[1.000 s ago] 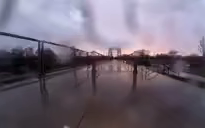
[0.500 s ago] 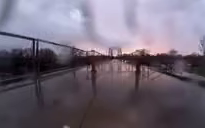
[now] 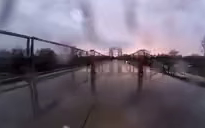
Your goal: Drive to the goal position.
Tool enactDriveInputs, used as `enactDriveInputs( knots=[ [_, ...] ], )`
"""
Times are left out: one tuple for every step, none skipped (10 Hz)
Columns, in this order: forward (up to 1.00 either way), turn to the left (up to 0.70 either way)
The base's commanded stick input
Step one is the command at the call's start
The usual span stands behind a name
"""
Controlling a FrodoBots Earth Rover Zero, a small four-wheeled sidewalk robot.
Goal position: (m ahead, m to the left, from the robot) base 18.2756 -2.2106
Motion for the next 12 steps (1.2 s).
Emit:
enactDriveInputs(
  knots=[
    [0.7, 0.0],
    [0.7, 0.0],
    [0.7, 0.0],
    [0.7, 0.0],
    [0.7, 0.0],
    [0.7, 0.0],
    [0.7, 0.0],
    [0.7, 0.0],
    [0.7, 0.0],
    [0.7, 0.0],
    [0.7, 0.0],
    [0.7, 0.0]
  ],
)
